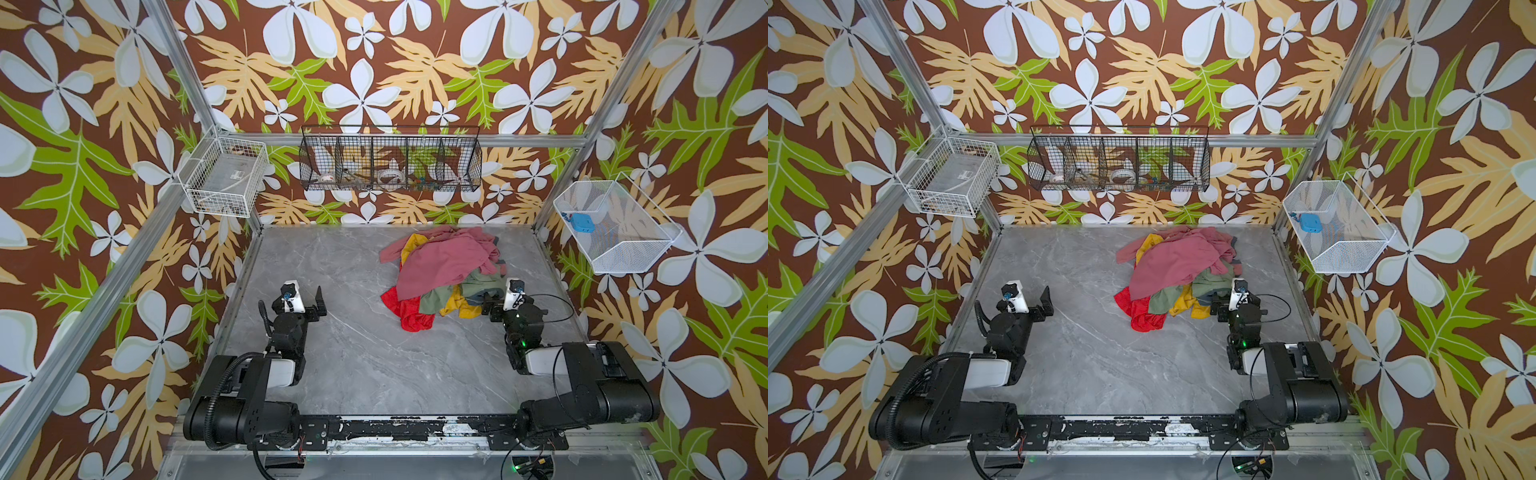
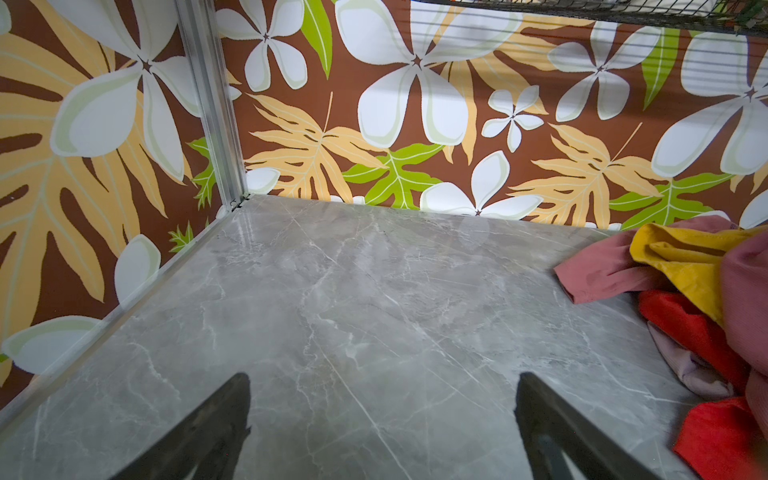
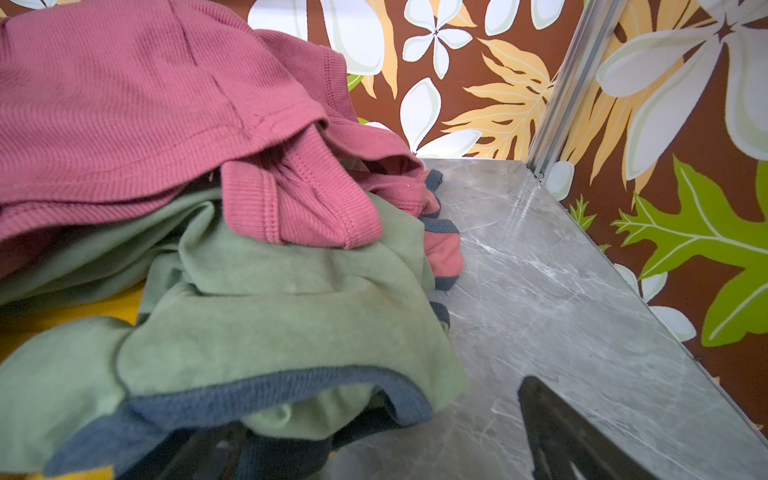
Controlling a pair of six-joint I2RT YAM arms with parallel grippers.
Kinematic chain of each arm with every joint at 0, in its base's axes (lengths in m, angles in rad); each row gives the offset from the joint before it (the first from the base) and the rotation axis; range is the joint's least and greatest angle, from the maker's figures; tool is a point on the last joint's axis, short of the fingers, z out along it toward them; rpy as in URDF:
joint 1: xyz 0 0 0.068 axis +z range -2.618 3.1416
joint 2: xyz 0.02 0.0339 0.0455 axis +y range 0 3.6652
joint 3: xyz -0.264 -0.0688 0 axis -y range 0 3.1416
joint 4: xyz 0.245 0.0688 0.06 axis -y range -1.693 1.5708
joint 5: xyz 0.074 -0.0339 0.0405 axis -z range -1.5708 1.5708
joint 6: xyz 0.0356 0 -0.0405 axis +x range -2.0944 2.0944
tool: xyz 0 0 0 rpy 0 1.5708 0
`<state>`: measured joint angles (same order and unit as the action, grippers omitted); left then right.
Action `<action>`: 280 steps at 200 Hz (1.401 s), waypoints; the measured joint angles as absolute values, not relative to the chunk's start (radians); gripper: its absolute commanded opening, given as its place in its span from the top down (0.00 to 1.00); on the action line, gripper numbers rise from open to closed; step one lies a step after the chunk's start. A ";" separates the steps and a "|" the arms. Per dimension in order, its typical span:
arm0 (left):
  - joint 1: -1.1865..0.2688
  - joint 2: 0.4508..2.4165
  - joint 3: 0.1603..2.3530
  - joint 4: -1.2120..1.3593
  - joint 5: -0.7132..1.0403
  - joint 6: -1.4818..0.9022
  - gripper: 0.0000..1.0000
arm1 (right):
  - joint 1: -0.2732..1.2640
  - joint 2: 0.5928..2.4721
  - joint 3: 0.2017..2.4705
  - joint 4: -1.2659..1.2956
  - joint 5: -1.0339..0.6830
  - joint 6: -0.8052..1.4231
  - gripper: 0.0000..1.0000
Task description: Pick out a specific cloth from the pile
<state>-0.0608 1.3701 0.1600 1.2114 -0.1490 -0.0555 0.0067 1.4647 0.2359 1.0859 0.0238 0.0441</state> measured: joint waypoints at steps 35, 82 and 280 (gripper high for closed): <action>-0.061 1.306 0.189 1.132 -0.163 -0.075 0.00 | 0.006 1.421 0.264 1.005 0.038 0.052 0.03; -0.061 1.118 0.368 0.776 -0.236 -0.202 0.01 | -0.023 1.169 0.407 0.672 0.056 0.136 0.04; -0.344 1.126 0.390 0.570 -0.254 -0.416 0.00 | 0.753 1.124 0.491 0.073 0.354 0.381 0.28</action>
<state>-0.3439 1.1263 0.3901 0.5701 -0.2539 -0.4160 0.7532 1.1240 0.4911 0.0734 0.3538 0.3805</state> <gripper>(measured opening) 0.998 0.740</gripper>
